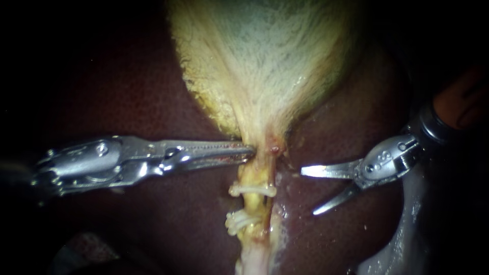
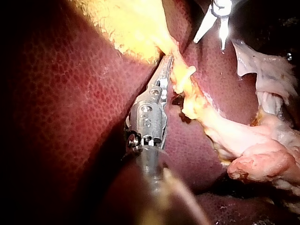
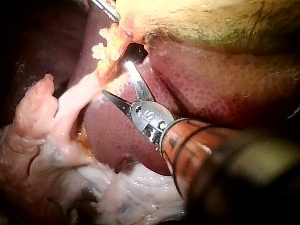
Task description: Go to the cutting position left tube
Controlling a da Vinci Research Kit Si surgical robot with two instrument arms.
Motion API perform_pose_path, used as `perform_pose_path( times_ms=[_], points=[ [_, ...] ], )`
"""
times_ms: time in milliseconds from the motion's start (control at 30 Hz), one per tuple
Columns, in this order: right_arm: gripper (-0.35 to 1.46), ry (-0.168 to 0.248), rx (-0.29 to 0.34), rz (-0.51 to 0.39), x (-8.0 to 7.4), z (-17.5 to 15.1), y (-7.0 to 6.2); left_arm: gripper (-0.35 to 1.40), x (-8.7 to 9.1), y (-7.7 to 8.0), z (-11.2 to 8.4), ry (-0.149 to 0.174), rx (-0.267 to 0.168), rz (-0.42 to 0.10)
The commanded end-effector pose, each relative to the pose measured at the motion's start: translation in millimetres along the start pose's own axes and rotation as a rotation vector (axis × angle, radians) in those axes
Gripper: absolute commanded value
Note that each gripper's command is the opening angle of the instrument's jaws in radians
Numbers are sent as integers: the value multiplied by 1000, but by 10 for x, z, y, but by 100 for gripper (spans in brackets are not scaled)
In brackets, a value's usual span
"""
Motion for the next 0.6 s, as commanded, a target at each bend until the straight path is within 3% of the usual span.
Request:
perform_pose_path(
  times_ms=[33, 167, 267, 433, 600],
  points=[
    [143, 8, 18, -1, 0, 2, -1, -16, -1, -2, -2, 0, 0, 0],
    [143, 30, 59, 28, 2, 17, -12, -16, -2, -7, -16, 1, 6, -5],
    [143, 44, 94, 87, 4, 41, -28, -16, -2, -6, -40, -1, 12, -6],
    [142, 61, 160, 176, 8, 79, -56, -16, -8, 9, -89, -13, -30, -16],
    [138, 64, 203, 243, 6, 109, -71, -15, -21, 21, -123, -31, -59, -36]
  ],
)
